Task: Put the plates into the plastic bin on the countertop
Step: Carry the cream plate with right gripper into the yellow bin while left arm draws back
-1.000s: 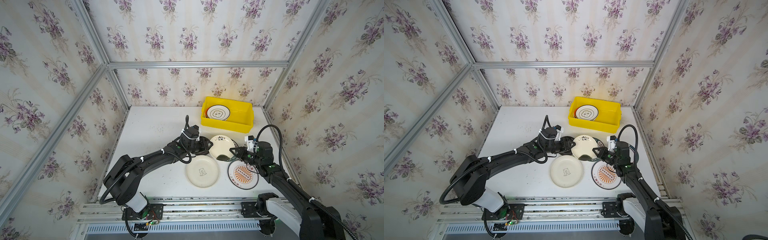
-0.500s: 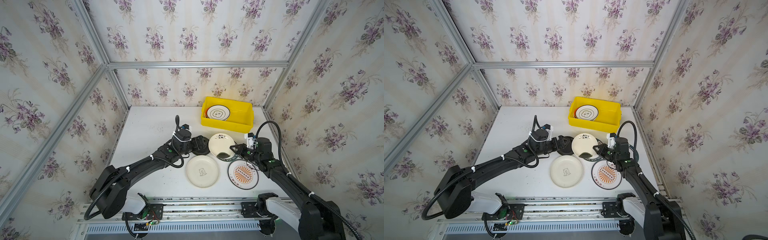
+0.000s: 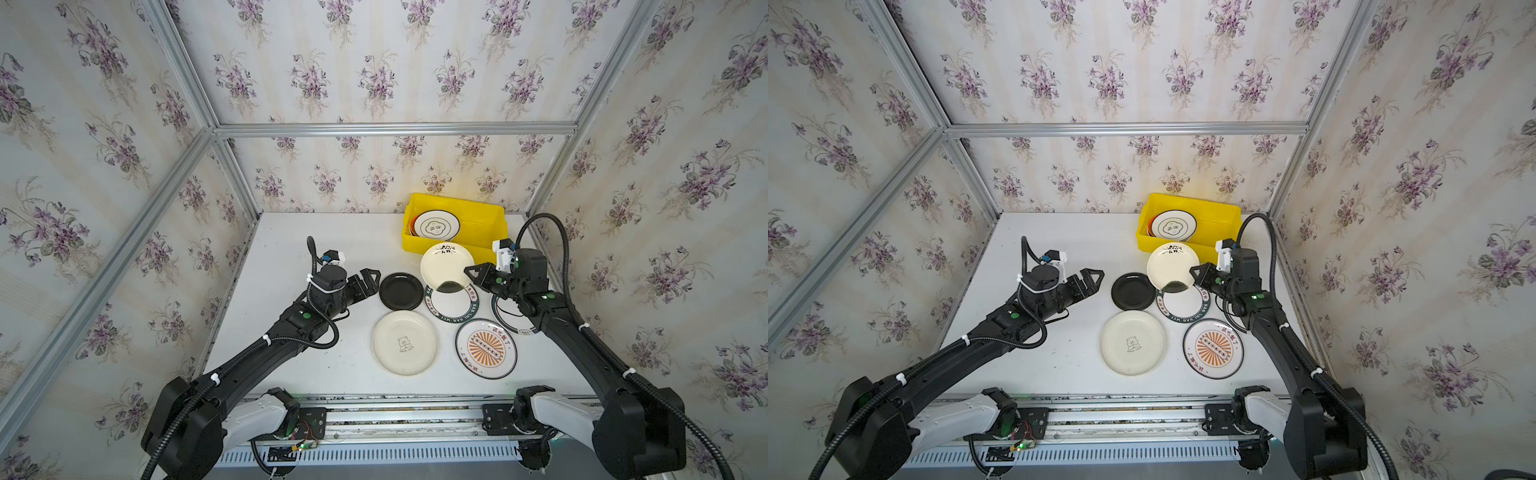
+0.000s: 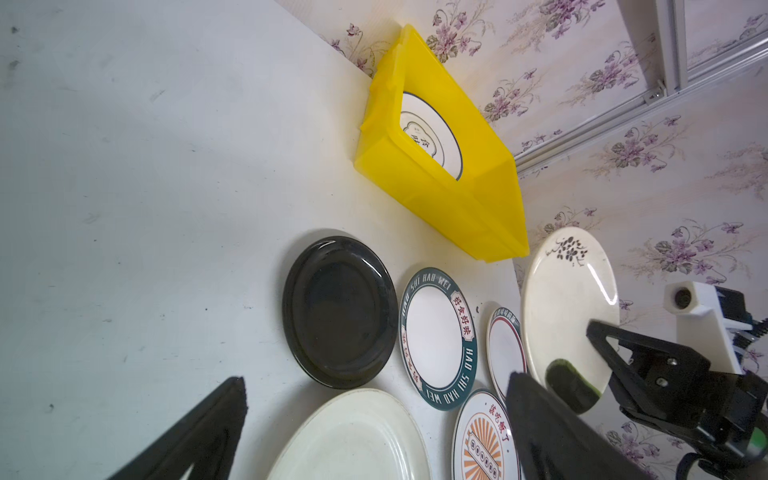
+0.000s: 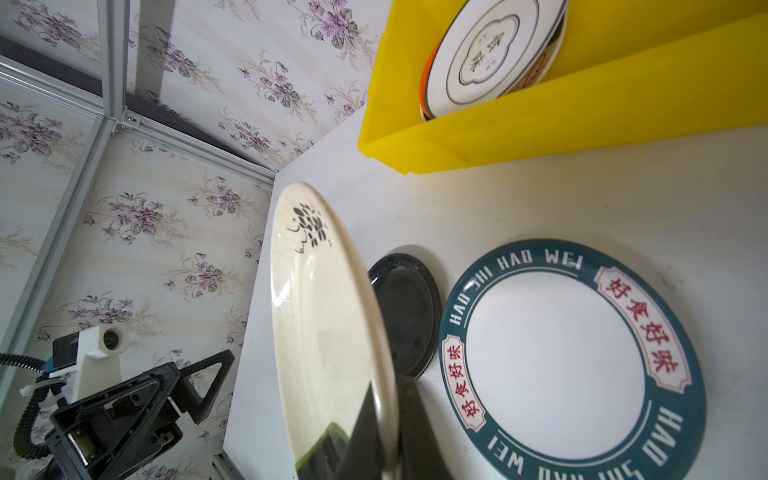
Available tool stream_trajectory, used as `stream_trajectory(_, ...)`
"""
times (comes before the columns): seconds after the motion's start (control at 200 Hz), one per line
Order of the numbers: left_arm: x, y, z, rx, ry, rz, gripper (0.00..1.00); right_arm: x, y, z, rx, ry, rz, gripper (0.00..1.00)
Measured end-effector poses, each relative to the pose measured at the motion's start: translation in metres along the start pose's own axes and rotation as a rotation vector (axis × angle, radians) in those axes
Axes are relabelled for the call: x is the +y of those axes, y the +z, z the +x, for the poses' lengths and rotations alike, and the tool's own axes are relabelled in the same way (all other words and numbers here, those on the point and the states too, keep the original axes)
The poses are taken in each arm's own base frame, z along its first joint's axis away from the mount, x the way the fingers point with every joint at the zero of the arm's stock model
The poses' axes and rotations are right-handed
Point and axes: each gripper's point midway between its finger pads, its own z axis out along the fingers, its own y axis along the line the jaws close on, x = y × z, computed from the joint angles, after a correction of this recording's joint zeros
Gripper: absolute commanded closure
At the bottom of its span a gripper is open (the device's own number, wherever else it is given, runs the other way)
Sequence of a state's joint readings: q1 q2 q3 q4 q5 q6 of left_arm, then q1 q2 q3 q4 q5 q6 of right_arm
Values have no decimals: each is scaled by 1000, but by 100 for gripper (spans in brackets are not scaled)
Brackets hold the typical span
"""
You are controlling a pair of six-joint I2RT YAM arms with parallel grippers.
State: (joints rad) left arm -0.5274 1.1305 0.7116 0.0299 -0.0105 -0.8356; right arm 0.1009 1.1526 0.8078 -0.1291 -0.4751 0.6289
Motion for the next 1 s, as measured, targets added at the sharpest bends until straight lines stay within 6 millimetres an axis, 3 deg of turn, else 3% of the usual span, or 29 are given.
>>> stream_trajectory(0.175,24,-18,-2,-66,-13,-35,0,2,9,-22,-15,-24,36,100)
stream_trajectory(0.395,35,-52,-17,-221,-17,20,0,-6,31,-52,-27,-60,112,100)
stream_trajectory(0.585,36,-69,-27,-300,29,60,0,-8,55,-81,-32,-62,140,100)
stream_trajectory(0.815,30,-60,-24,-253,104,81,0,-12,84,-116,-57,-62,171,100)
stream_trajectory(1.0,22,-49,-19,-197,149,108,0,-20,103,-132,-64,-57,202,100)
